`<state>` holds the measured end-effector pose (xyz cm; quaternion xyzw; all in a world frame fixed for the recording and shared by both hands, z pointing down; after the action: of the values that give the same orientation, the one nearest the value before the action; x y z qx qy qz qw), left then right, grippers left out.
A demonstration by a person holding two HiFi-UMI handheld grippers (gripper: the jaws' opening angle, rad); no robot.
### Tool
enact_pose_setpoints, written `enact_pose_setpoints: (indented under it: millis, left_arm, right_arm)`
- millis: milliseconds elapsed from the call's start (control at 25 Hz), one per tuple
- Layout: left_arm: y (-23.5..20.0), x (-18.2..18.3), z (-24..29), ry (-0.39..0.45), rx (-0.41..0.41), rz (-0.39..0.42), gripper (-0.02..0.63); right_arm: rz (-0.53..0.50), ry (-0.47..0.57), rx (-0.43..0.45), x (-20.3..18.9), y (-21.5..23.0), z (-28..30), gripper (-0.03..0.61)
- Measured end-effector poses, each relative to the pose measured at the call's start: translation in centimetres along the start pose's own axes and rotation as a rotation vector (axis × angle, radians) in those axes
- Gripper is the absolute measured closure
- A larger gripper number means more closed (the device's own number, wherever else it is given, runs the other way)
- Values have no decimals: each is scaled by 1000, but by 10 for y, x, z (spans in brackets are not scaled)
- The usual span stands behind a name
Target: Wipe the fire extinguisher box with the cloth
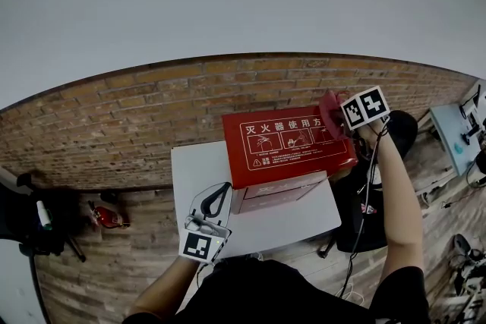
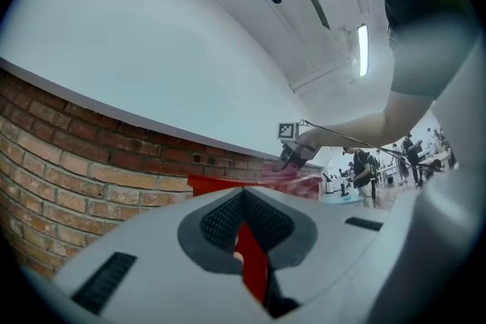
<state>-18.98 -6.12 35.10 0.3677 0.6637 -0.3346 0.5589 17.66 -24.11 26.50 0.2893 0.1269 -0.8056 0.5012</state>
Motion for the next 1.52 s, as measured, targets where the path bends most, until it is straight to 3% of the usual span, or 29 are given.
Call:
enact_pose_setpoints:
  millis: [800,1520]
  left_arm:
    - [-3,5,5,20,19,-15,586]
    - [-2,1,5,22,-8,9,586]
  right_arm:
    - [80,44,181,13,-38,15,514]
    - [124,93,184,19,-77,25,514]
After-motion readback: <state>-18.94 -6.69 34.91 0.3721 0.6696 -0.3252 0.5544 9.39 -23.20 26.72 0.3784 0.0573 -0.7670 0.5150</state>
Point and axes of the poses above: the fingertips, and each gripper's own axes: z forward along the fingers, y to its right, x out of its top, the point moved 6 cm from there along -z, backward along the fingers, and after that the axes turned 11 degrees about x, right-handed, at the moved point
